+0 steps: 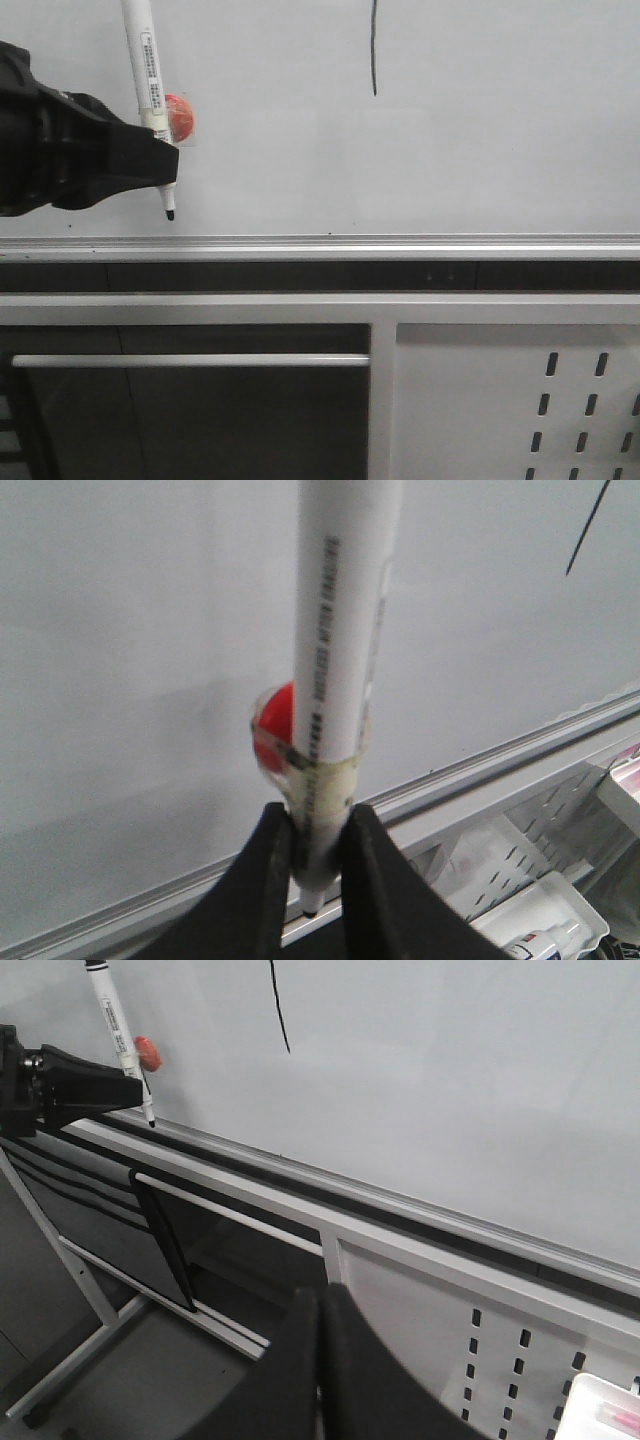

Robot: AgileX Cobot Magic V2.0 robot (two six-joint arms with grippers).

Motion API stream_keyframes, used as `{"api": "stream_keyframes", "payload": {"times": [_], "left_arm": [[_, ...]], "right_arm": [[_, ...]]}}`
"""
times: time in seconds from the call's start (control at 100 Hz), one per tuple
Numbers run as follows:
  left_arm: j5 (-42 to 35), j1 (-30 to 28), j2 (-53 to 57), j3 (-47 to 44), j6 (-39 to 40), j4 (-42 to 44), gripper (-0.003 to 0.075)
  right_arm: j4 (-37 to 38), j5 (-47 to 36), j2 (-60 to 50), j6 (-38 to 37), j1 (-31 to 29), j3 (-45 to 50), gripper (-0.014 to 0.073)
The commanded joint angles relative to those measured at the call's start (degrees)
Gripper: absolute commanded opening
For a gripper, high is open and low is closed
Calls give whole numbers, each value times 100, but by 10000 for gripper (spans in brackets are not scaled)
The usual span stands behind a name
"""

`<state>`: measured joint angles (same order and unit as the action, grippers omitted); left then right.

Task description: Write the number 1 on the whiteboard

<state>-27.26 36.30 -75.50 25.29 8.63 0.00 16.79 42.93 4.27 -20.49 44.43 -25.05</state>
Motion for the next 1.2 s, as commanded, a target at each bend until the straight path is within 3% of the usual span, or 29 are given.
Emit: {"api": "stream_keyframes", "payload": {"times": [0.0, 0.66, 1.19], "left_arm": [[-132, 36, 106, 304, 48, 0, -18], [-739, 36, -215, 417, -239, -205, -18], [-804, -33, -226, 417, -254, -568, -18]], "right_arm": [[91, -385, 67, 7, -41, -124, -71], [91, -385, 67, 7, -41, -124, -71], [91, -385, 67, 7, -41, -124, -71]]}}
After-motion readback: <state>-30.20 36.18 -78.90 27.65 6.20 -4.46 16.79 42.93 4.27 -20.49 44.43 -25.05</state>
